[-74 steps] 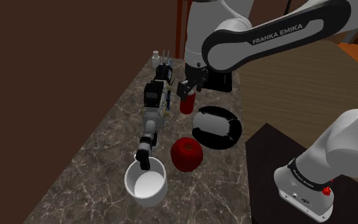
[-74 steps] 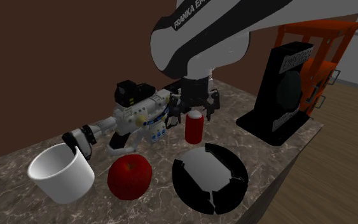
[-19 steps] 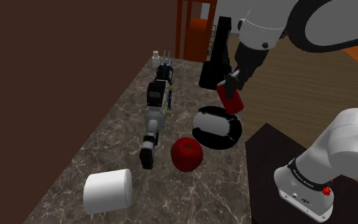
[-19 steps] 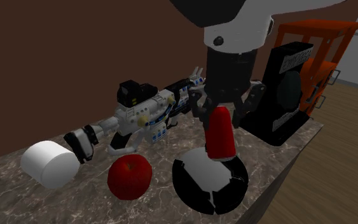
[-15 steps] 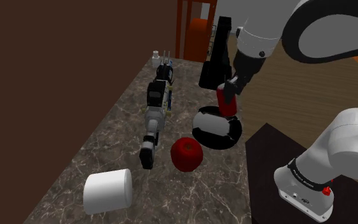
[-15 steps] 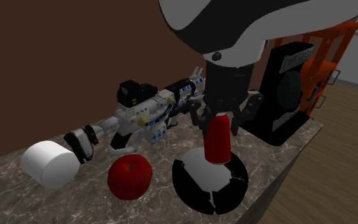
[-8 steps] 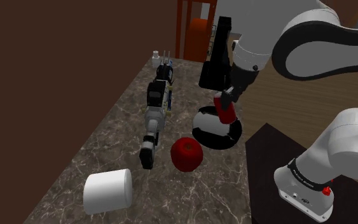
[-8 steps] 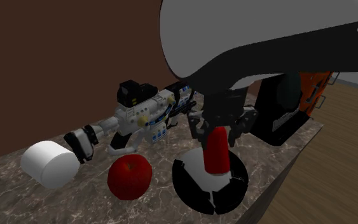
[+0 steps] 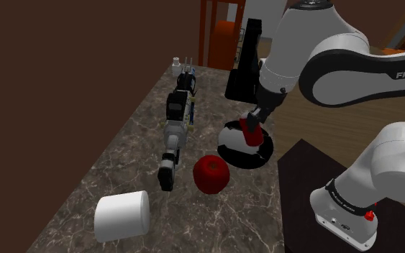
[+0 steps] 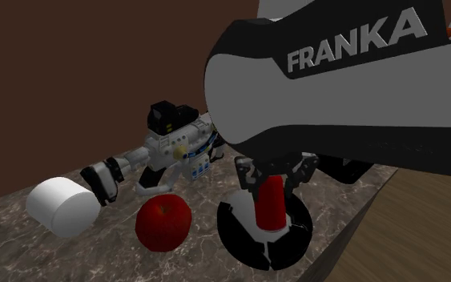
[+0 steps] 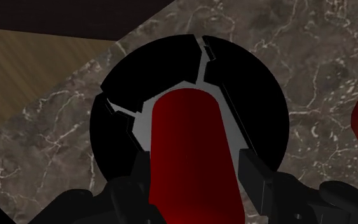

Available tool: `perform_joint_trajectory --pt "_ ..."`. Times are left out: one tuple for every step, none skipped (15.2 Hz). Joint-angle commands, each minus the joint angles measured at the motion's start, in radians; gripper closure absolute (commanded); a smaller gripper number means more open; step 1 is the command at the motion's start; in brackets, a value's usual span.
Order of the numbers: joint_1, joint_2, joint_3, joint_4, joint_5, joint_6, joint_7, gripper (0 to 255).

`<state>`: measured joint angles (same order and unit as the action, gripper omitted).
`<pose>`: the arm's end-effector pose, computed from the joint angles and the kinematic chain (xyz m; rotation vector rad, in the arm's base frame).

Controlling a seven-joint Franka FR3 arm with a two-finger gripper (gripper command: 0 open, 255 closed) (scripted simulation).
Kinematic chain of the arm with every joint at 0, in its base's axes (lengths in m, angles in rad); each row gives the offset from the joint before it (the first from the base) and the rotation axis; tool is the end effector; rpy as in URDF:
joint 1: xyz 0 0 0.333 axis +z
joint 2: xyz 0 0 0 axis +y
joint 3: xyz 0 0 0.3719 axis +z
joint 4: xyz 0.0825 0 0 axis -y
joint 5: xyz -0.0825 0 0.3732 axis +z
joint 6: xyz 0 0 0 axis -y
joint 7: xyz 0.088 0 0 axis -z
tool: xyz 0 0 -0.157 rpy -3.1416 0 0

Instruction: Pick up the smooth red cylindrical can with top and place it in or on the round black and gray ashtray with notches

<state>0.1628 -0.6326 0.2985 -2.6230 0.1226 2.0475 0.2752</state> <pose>0.2821 0.1559 0.4433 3.0901 0.1234 0.0921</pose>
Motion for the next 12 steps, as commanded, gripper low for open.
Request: perform_joint_trajectory --pt "0.001 0.0 0.001 -0.003 0.001 0.003 0.001 255" --pt "0.001 0.0 0.001 -0.003 0.001 0.003 0.001 255" --pt "0.001 0.0 0.001 -0.003 0.001 0.003 0.001 255" --pt "0.001 0.0 0.001 -0.003 0.001 0.003 0.001 255" --pt "0.001 0.0 0.001 -0.003 0.001 0.003 0.001 255" --pt "0.001 0.0 0.001 -0.003 0.001 0.003 0.001 0" --pt "0.001 0.0 0.001 -0.003 0.001 0.003 0.001 0" --pt "0.001 0.0 0.001 -0.003 0.001 0.003 0.001 0" --pt "0.001 0.0 0.001 -0.003 0.001 0.003 0.001 0" --pt "0.001 0.0 0.001 -0.003 0.001 0.003 0.001 0" --pt "0.001 0.0 0.001 -0.003 0.001 0.003 0.001 0" --pt "0.001 -0.013 -0.004 0.023 -0.001 -0.035 0.0 0"
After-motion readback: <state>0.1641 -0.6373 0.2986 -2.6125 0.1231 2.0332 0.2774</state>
